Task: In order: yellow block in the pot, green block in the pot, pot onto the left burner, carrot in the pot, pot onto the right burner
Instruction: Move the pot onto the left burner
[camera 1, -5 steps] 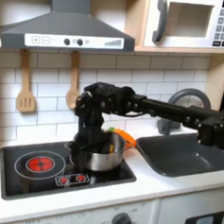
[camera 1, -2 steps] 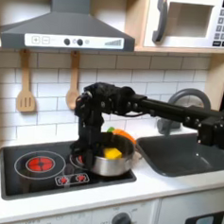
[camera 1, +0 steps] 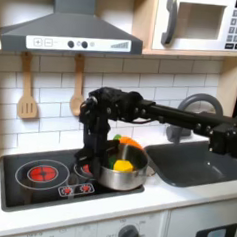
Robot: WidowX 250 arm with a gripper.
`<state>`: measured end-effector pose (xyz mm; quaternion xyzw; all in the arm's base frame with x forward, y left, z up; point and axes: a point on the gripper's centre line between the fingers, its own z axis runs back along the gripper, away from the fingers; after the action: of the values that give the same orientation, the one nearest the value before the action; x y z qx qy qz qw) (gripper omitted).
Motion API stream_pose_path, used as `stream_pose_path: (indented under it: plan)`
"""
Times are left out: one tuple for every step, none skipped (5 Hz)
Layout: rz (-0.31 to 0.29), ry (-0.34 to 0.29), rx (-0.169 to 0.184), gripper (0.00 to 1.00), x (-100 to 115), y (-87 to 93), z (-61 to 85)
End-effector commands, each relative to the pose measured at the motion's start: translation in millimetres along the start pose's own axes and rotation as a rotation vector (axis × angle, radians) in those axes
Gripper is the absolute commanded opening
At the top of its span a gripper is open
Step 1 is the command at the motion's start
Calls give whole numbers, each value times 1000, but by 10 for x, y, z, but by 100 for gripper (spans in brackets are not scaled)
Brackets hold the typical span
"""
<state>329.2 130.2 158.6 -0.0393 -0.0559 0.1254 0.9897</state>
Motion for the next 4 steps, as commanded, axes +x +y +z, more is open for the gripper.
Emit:
stream_pose_path:
  plan:
    - [15,-23,6,0,129,65,79]
    - [33,-35,8,0,221,170,114]
    - [72,-38,17,0,299,355,118]
    - [91,-40,22,0,373,478,107]
